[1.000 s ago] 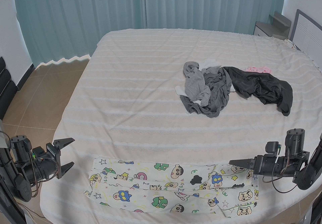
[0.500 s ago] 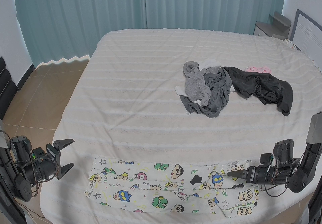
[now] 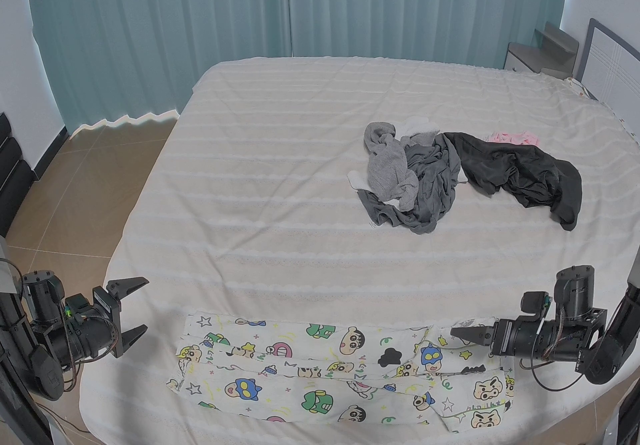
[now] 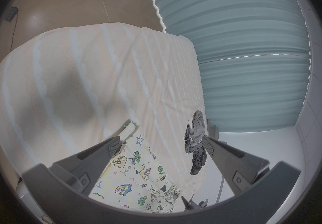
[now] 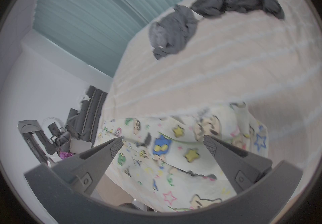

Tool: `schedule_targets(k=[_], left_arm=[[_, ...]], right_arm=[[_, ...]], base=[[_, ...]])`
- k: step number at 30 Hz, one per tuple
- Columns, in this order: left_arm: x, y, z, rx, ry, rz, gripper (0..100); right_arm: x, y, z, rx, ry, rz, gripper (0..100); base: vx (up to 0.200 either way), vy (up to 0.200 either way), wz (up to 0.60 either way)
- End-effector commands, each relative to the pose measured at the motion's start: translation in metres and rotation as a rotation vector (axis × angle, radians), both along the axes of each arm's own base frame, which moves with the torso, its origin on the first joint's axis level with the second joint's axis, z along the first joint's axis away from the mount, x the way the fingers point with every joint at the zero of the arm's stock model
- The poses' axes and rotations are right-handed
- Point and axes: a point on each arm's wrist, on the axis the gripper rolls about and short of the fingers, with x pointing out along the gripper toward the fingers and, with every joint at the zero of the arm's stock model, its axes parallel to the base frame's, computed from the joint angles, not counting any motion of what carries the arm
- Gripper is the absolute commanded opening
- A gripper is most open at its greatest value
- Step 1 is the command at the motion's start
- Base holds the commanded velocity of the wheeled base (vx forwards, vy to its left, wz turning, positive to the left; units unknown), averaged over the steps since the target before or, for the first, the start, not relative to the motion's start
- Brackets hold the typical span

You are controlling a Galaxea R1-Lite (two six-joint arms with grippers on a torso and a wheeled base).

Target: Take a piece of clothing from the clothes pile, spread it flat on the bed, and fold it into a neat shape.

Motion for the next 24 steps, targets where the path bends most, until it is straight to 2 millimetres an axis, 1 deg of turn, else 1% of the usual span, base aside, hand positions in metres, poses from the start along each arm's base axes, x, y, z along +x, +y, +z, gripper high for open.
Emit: schedule_targets(k=[1,4,5,7,9,10,11,13,16,20,24], left_arm=[[-0.002,0.000,-0.003,-0.005,0.020,0.001,100],[-0.002,-0.001,-0.004,-0.003,0.021,-0.003,100],[-0.002,-0.001,-0.004,-0.002,0.022,-0.004,100],[-0.001,0.000,-0.007,0.028,0.026,-0.014,100],[-0.001,0.000,-0.011,0.054,0.033,-0.027,100],[0.000,0.000,-0.012,0.058,0.033,-0.028,100],[0.000,0.000,-0.013,0.064,0.037,-0.032,100],[0.000,-0.001,-0.014,0.064,0.038,-0.036,100],[0.000,-0.001,-0.014,0.062,0.037,-0.041,100],[0.000,-0.001,-0.014,0.062,0.037,-0.041,100],[0.000,-0.001,-0.014,0.063,0.037,-0.043,100]], right_arm=[[0.020,0.022,0.040,0.040,-0.152,0.062,100],[0.048,0.031,0.040,-0.004,-0.039,0.072,100],[0.050,0.032,0.039,-0.012,-0.025,0.075,100],[0.065,0.036,0.029,-0.081,0.038,0.109,100],[0.075,0.036,0.016,-0.137,0.039,0.143,100],[0.076,0.036,0.014,-0.145,0.039,0.149,100],[0.081,0.030,0.002,-0.184,0.051,0.164,100],[0.086,0.029,-0.012,-0.231,0.047,0.213,100],[0.095,0.027,-0.025,-0.273,0.032,0.278,100],[0.107,0.030,-0.028,-0.237,0.003,0.340,100],[0.111,0.032,-0.025,-0.194,-0.004,0.385,100]], base=[[0.000,0.000,0.00],[0.000,0.000,0.00],[0.000,0.000,0.00],[0.000,0.000,0.00],[0.000,0.000,0.00],[0.000,0.000,0.00],[0.000,0.000,0.00],[0.000,0.000,0.00],[0.000,0.000,0.00],[0.000,0.000,0.00],[0.000,0.000,0.00]])
